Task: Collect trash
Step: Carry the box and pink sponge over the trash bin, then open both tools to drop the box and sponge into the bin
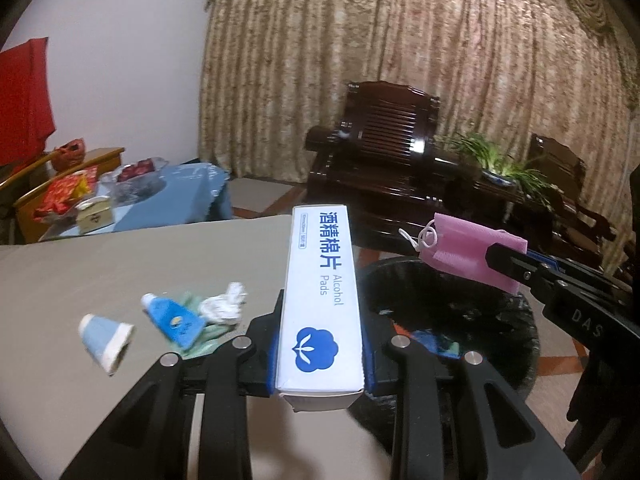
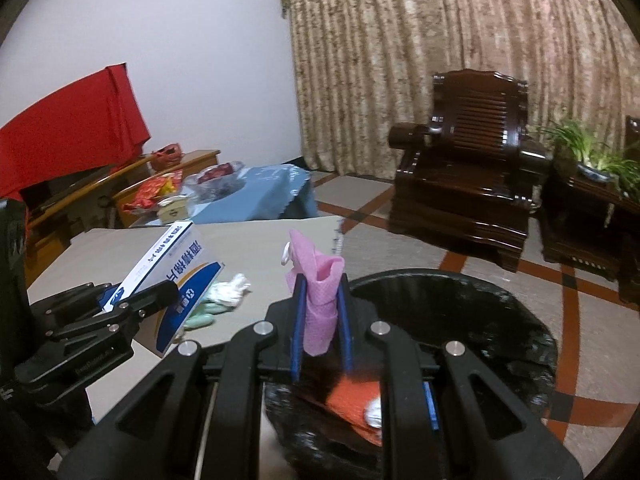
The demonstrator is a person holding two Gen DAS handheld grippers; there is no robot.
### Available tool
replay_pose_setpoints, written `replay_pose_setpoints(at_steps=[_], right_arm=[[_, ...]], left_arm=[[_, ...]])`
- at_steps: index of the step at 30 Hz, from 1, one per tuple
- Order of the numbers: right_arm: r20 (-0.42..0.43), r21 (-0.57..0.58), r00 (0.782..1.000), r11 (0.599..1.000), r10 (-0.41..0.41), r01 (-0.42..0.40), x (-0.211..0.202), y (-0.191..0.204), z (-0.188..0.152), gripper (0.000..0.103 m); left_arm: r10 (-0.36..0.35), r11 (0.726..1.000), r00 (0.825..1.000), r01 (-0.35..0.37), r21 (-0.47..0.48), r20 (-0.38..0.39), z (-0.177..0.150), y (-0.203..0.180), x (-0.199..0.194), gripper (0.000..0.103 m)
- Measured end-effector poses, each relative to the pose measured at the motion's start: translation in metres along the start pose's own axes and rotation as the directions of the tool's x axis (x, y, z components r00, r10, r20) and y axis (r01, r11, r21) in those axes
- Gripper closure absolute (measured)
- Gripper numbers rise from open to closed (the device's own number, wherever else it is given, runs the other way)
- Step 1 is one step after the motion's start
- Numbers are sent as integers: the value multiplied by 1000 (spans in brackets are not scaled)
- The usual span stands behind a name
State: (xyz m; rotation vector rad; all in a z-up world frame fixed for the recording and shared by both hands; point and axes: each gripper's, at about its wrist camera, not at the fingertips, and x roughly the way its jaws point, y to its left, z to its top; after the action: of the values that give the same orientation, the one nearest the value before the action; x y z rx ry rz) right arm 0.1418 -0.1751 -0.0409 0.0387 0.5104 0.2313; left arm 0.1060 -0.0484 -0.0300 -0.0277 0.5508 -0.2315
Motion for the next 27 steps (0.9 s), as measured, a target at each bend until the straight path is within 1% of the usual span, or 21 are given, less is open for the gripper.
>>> replay_pose_setpoints(at_steps=[10, 14, 20, 24, 27], right_arm=[[-1, 41, 996, 995, -88, 88, -16, -50, -12, 89], [-5, 56, 993, 991, -122, 122, -20, -67, -18, 89], [-17, 81, 987, 984, -160, 161, -22, -88, -27, 89], [-19, 89, 983, 979, -180, 181, -24, -100, -32, 89], [-26, 98, 981, 976, -191, 193, -23, -110, -33, 89]], left_arm=[[-101, 993, 995, 102, 61, -29, 3, -55, 30, 73], [-124, 988, 992, 127, 88, -38, 6, -79, 45, 73], [-152, 982, 988, 155, 105, -39, 6, -103, 62, 73], [-165, 979, 985, 170, 114, -53, 6, -117, 75, 73], [-165, 978, 984, 171, 121, -63, 4, -120, 82, 73]])
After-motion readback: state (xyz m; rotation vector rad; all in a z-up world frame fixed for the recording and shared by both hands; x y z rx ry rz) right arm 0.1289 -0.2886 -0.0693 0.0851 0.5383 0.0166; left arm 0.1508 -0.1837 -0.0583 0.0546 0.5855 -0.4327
